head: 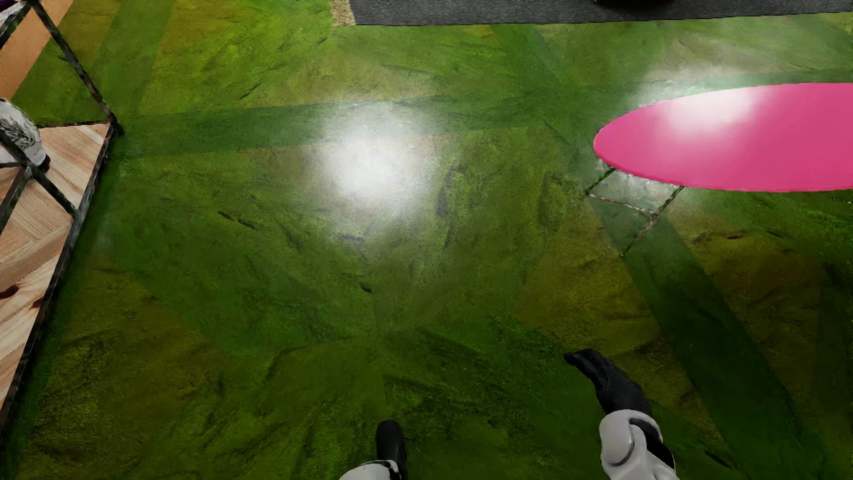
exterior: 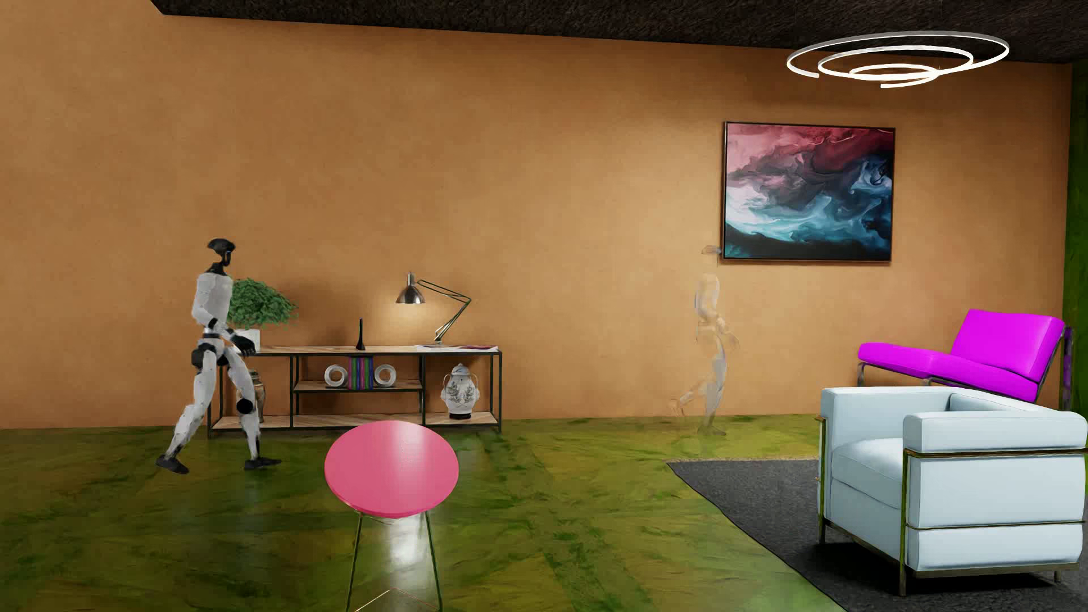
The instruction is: Go to the purple armchair
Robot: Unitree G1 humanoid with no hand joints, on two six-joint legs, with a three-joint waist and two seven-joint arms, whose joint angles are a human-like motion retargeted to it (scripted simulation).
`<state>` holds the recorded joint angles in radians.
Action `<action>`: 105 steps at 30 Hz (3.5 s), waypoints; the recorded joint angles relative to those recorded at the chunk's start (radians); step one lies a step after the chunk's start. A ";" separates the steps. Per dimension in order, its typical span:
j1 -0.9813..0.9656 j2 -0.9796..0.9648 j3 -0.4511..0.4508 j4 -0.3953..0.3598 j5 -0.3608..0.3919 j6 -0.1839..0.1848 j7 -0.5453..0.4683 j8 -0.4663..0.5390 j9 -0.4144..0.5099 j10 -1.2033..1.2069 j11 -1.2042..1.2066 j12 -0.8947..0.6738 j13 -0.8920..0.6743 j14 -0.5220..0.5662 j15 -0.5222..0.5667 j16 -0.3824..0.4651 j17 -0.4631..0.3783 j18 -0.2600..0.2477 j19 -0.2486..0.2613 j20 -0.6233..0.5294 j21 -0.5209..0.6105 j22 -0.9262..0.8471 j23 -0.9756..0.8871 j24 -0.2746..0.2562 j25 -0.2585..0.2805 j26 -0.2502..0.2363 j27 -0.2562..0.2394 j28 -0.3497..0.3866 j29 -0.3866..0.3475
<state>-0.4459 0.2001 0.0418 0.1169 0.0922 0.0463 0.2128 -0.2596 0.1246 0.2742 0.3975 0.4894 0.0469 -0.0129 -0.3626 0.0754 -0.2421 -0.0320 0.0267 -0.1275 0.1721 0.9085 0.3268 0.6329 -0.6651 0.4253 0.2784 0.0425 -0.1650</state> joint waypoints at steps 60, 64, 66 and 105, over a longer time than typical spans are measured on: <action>0.574 -0.505 -0.177 -0.202 -0.054 -0.017 -0.188 -0.156 0.000 0.433 -0.084 -0.428 0.326 -0.200 0.279 0.074 0.215 0.030 -0.164 -0.162 -0.079 -0.278 0.315 -0.025 -0.134 -0.084 0.156 0.147 0.150; 0.200 -0.319 -0.176 0.030 -0.051 0.015 -0.175 -0.273 0.018 1.079 -0.070 -0.372 0.207 -0.044 0.138 0.139 0.198 -0.184 -0.128 -0.330 -0.156 -0.112 0.298 0.062 -0.139 -0.033 0.158 -0.128 0.117; 0.039 -0.237 -0.131 0.102 -0.044 0.023 -0.160 -0.277 0.022 1.116 -0.077 -0.305 0.160 -0.087 0.095 0.125 0.163 -0.020 -0.096 -0.167 -0.173 -0.147 0.266 -0.010 -0.134 -0.013 0.115 0.013 0.087; -0.006 -0.218 -0.099 0.046 -0.005 0.007 -0.210 -0.235 0.009 1.024 -0.071 -0.234 0.071 -0.121 0.046 0.047 0.164 0.039 -0.164 -0.078 -0.141 -0.120 0.201 -0.029 -0.125 -0.002 0.058 0.141 0.056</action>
<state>-0.4521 -0.0178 -0.0577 0.1625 0.0876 0.0533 0.0032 -0.4942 0.1337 1.2980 0.3263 0.2556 0.1183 -0.1343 -0.3165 0.1224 -0.0784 0.0072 -0.1371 -0.2052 0.0310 0.7886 0.5279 0.6036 -0.7899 0.4238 0.3362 0.1834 -0.1090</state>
